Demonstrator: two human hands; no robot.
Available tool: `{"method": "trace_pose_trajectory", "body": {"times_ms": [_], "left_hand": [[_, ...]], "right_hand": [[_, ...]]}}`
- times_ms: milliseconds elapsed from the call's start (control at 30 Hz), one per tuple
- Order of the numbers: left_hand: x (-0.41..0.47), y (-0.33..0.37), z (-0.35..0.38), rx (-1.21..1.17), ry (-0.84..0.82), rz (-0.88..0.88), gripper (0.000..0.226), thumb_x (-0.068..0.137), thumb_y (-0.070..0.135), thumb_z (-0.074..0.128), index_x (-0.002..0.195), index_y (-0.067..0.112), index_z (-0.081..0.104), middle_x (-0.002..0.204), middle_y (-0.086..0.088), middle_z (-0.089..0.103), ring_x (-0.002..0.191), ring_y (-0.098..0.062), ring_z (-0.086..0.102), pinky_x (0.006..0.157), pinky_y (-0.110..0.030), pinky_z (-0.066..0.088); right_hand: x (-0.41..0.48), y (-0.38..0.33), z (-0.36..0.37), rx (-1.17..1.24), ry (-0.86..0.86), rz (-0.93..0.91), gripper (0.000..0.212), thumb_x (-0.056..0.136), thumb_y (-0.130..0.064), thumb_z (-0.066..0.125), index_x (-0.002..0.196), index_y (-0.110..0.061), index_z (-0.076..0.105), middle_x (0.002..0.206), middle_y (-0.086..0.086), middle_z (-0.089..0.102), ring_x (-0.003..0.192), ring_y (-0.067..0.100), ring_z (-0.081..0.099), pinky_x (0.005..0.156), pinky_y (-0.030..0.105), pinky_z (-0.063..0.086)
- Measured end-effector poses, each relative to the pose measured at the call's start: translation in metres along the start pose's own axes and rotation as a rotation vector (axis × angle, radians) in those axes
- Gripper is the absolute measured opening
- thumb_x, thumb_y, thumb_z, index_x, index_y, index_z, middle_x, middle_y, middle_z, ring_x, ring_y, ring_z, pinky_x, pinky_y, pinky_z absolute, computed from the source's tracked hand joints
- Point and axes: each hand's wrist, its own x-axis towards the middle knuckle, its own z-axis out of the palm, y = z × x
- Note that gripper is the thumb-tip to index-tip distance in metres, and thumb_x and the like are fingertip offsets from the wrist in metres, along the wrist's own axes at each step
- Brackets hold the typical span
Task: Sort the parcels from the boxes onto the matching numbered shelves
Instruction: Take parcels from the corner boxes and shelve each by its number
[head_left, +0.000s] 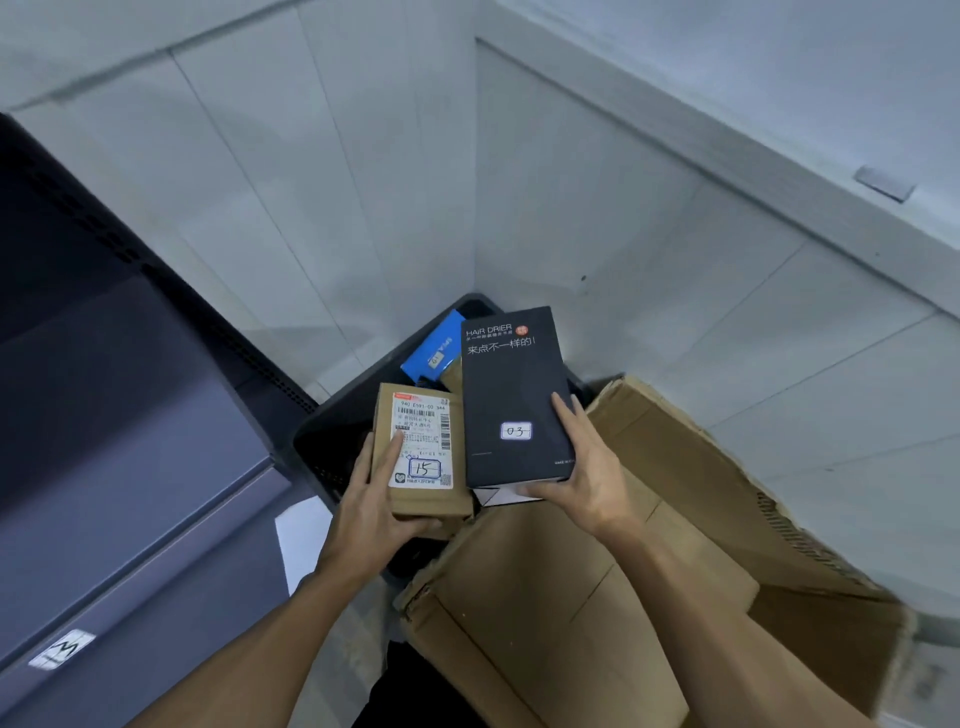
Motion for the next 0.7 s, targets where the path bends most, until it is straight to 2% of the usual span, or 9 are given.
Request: {"method": "trace_pose_trajectory", "body": {"times_ms": [100, 200, 300, 400, 500, 700], "left_hand": [[-0.002, -0.005, 0.013, 0.022, -0.025, 0.021, 0.127, 0.053, 0.036, 0.097, 0.155, 0.026, 0.023, 0.164, -0.007, 0.015, 0.147, -0.027, 0.029, 0.113, -0.048, 0.039], [0.0, -0.011, 0.018, 0.025, -0.046, 0.037, 0.127, 0.051, 0.039, 0.096, 0.156, 0.022, 0.026, 0.164, -0.009, 0.017, 0.147, -0.028, 0.03, 0.113, -0.049, 0.039], [0.003, -0.014, 0.016, 0.025, -0.067, 0.052, 0.127, 0.052, 0.044, 0.094, 0.157, 0.022, 0.025, 0.164, -0.01, 0.015, 0.149, -0.027, 0.027, 0.114, -0.051, 0.038], [0.005, -0.014, 0.016, 0.034, -0.069, 0.037, 0.127, 0.052, 0.038, 0.096, 0.157, 0.023, 0.025, 0.165, -0.01, 0.014, 0.15, -0.027, 0.025, 0.114, -0.052, 0.038], [0.005, -0.015, 0.02, 0.069, -0.059, 0.04, 0.128, 0.052, 0.036, 0.098, 0.157, 0.023, 0.026, 0.165, -0.011, 0.013, 0.149, -0.028, 0.026, 0.113, -0.052, 0.039], [0.003, -0.019, 0.019, 0.064, -0.056, 0.068, 0.122, 0.057, 0.031, 0.095, 0.157, 0.017, 0.027, 0.164, -0.015, 0.014, 0.149, -0.029, 0.024, 0.112, -0.053, 0.039]], "right_hand": [[-0.009, 0.021, 0.009, 0.004, 0.008, 0.041, 0.119, 0.062, -0.029, 0.096, 0.157, -0.032, 0.025, 0.166, -0.009, 0.018, 0.141, 0.004, 0.032, 0.114, 0.025, 0.031], [-0.014, 0.034, 0.017, 0.032, 0.022, 0.062, 0.114, 0.058, -0.027, 0.097, 0.153, -0.025, 0.033, 0.157, -0.001, 0.028, 0.136, 0.014, 0.038, 0.116, 0.035, 0.036], [-0.014, 0.037, 0.019, 0.063, -0.023, 0.067, 0.12, 0.057, -0.026, 0.098, 0.154, -0.032, 0.027, 0.147, 0.003, 0.023, 0.125, 0.01, 0.032, 0.114, 0.035, 0.034], [-0.01, 0.043, 0.023, 0.092, -0.049, 0.049, 0.127, 0.056, -0.028, 0.099, 0.155, -0.041, 0.02, 0.143, -0.002, 0.024, 0.127, 0.008, 0.032, 0.111, 0.028, 0.031], [-0.007, 0.048, 0.028, 0.083, -0.061, 0.044, 0.127, 0.057, -0.033, 0.098, 0.155, -0.046, 0.019, 0.154, -0.002, 0.03, 0.135, 0.013, 0.039, 0.115, 0.034, 0.035], [-0.002, 0.051, 0.034, 0.046, -0.029, 0.025, 0.127, 0.059, -0.031, 0.097, 0.154, -0.054, 0.015, 0.161, -0.001, 0.025, 0.139, 0.015, 0.041, 0.116, 0.04, 0.039]]}}
